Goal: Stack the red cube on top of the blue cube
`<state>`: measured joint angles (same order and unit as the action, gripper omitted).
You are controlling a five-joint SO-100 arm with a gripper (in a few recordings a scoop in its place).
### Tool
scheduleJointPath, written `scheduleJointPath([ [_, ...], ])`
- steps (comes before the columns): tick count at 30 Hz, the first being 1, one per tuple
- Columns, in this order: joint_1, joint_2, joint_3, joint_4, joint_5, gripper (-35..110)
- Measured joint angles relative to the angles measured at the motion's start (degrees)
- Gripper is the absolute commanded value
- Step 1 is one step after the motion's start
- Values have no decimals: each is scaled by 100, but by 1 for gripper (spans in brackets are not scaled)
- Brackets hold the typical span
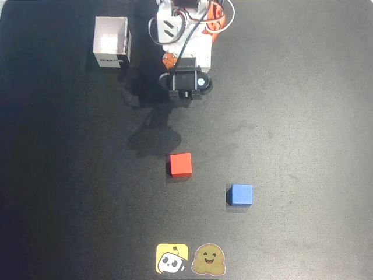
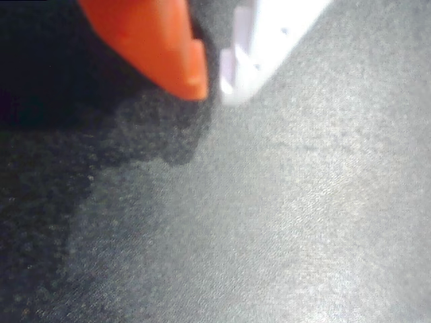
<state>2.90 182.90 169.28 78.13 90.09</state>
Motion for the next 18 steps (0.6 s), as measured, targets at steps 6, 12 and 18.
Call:
scheduleJointPath([
  [6, 53, 0, 0, 0, 0, 0],
  [12, 44, 0, 0, 0, 0, 0],
  [18, 44, 0, 0, 0, 0, 0],
])
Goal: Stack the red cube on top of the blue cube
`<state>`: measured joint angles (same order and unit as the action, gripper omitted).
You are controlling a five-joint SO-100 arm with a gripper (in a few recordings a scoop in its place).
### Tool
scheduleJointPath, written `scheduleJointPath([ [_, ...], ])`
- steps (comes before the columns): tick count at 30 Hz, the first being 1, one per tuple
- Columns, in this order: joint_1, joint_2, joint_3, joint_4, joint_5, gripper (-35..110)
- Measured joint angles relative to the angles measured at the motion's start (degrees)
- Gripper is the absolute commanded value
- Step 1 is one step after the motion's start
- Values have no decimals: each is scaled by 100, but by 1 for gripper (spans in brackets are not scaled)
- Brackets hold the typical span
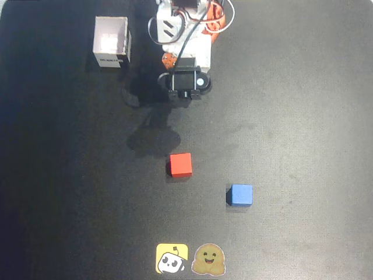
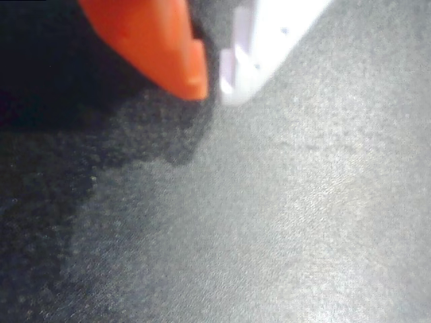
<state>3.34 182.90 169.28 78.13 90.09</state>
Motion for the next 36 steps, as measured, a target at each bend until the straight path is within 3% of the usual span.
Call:
scheduleJointPath([
  [25, -9, -18, 0, -53, -35, 0],
  [36, 18, -2382, -1705, -123, -88, 0],
])
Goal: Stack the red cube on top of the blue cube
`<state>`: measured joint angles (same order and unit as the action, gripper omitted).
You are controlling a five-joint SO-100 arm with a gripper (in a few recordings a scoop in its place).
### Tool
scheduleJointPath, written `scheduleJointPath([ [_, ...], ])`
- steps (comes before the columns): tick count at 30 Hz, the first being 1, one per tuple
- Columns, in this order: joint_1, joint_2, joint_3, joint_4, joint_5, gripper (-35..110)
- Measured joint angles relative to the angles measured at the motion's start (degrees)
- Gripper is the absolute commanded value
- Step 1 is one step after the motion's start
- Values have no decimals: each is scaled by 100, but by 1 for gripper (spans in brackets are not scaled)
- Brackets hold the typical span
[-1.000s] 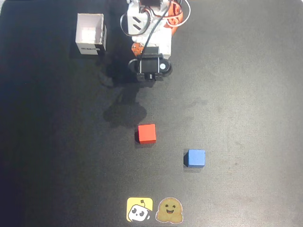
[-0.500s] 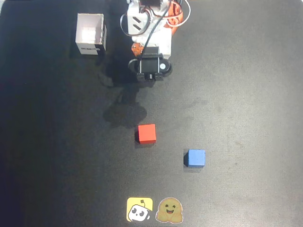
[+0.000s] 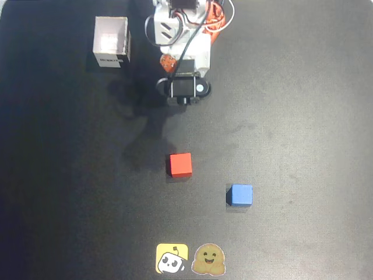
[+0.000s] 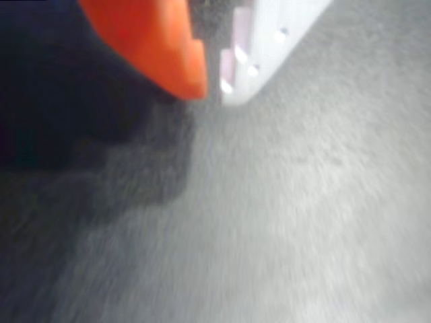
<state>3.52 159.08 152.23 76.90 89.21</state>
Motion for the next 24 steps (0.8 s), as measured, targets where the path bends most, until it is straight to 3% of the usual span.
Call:
scheduleJointPath([
  [24, 0, -6179, -5396, -483, 0, 0],
])
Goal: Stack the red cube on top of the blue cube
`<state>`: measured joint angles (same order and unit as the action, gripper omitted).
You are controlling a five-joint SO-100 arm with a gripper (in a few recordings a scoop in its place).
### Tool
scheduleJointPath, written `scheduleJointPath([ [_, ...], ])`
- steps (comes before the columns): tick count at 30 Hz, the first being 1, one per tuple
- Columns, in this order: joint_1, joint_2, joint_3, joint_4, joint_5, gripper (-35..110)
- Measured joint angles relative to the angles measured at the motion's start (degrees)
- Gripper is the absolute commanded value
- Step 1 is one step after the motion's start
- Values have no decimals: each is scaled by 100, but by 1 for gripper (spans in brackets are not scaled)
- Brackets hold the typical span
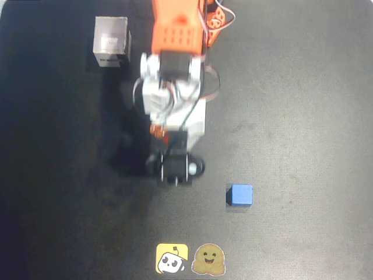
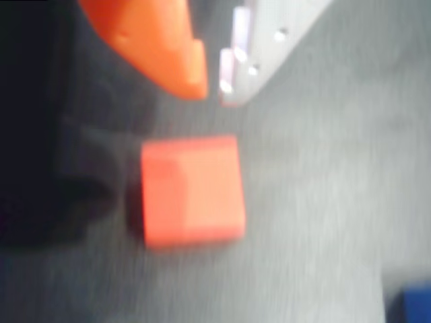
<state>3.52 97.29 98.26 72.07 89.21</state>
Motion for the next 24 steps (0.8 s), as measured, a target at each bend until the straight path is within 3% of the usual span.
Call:
scheduleJointPath([
  [14, 9, -1705, -2215, 747, 0, 0],
  [21, -18, -1837, -2320, 773, 26, 24],
  [24, -62, -1898, -2329, 738, 9, 25],
])
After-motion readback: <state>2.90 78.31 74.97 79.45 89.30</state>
